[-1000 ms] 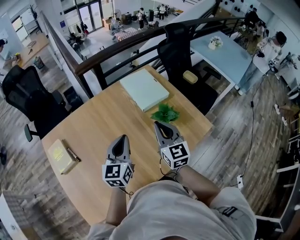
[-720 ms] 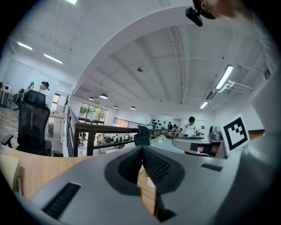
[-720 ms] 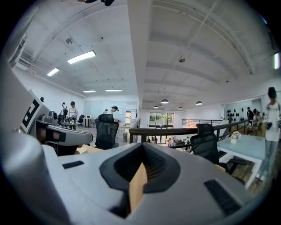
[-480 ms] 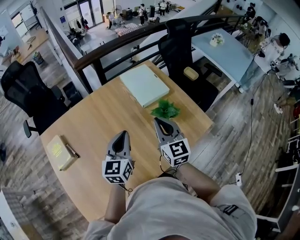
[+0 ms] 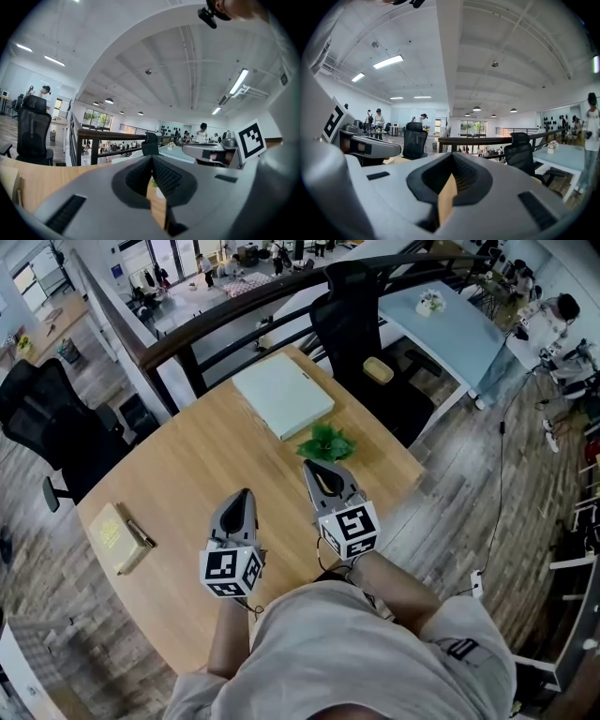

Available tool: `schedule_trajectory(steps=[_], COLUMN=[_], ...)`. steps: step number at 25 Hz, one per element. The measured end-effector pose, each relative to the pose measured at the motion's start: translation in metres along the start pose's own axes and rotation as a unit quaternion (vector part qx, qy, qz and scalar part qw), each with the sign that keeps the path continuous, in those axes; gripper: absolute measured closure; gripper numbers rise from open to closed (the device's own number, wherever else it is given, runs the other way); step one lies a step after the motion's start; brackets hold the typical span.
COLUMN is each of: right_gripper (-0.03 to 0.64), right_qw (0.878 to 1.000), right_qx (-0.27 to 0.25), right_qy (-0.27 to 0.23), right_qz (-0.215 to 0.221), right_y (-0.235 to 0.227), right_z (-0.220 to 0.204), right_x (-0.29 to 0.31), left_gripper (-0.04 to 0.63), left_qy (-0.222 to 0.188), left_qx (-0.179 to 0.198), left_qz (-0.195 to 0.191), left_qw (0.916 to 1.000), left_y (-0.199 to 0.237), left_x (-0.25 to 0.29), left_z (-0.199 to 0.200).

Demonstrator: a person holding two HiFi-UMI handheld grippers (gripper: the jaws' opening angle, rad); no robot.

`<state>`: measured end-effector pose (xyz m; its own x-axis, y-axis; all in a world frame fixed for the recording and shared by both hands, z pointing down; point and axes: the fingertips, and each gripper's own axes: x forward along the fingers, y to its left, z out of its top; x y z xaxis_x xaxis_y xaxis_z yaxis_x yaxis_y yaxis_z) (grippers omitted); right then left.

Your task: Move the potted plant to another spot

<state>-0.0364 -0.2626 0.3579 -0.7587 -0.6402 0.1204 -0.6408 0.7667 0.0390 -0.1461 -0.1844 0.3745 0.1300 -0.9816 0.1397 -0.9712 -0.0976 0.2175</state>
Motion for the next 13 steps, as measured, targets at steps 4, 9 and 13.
schedule_trajectory(steps=[4, 9, 13], right_gripper=[0.614, 0.614, 0.614], right_qw=[1.000, 1.000, 1.000], right_qx=[0.002, 0.004, 0.006], right_qy=[0.002, 0.003, 0.002], right_qz=[-0.001, -0.007, -0.009], right_y=[-0.002, -0.008, -0.014], right_z=[-0.002, -0.004, -0.003], right_x=[-0.002, -0.001, 0.001], left_gripper=[0.583, 0.583, 0.583], left_qy=[0.005, 0.006, 0.008], left_qx=[-0.002, -0.002, -0.002], left_qz=[-0.002, -0.002, 0.001], left_qw=[1.0000, 1.0000, 1.0000], left_y=[-0.002, -0.001, 0.001], left_x=[0.002, 0.006, 0.010], left_z=[-0.003, -0.005, -0.005])
